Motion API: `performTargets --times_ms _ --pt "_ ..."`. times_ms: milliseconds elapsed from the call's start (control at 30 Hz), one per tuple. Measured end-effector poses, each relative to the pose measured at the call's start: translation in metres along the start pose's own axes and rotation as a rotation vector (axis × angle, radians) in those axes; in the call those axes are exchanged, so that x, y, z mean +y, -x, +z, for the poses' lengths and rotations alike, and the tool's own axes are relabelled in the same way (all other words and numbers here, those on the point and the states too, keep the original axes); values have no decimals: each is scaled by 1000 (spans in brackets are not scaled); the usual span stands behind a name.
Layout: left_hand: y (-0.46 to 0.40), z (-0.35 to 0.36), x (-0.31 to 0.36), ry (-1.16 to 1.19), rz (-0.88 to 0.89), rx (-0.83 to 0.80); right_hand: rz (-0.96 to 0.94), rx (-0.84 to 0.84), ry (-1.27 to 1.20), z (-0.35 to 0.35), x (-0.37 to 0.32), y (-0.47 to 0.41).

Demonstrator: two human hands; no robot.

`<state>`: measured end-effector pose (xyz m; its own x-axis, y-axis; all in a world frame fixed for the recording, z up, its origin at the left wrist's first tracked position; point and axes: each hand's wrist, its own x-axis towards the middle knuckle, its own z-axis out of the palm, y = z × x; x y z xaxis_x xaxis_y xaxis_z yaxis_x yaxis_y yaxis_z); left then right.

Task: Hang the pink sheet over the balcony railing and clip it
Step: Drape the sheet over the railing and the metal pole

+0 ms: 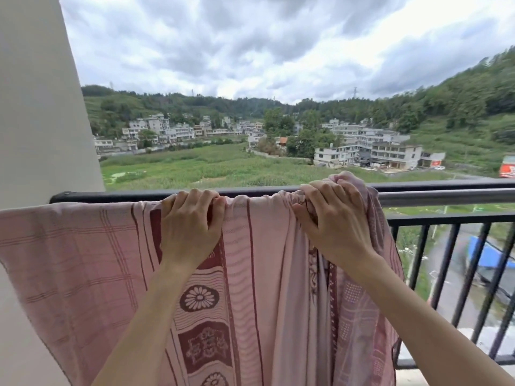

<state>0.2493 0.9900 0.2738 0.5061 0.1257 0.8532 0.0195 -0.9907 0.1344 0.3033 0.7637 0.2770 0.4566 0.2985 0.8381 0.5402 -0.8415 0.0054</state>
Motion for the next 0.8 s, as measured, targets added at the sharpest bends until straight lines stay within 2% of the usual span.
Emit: performTargets --times_ms 100,167,267,400,467,633,800 --pt "1 1 -1 11 -23 36 60 56 6 2 -1 18" --pt "1 3 4 13 -26 42 224 108 -61 -1 2 31" --pt "-1 1 2 26 -36 37 546 84 -284 -8 -8 41" --pt "-2 -3 -6 32 -38 41 759 153 -615 -19 -26 45" --pt "-3 -6 -10 36 -39 42 824 97 -749 -26 -33 40" --pt "-7 -11 -21 40 -39 43 921 -169 -1018 -38 -36 19" --pt "-8 -16 -26 40 -44 54 964 -299 -1319 -43 -38 4"
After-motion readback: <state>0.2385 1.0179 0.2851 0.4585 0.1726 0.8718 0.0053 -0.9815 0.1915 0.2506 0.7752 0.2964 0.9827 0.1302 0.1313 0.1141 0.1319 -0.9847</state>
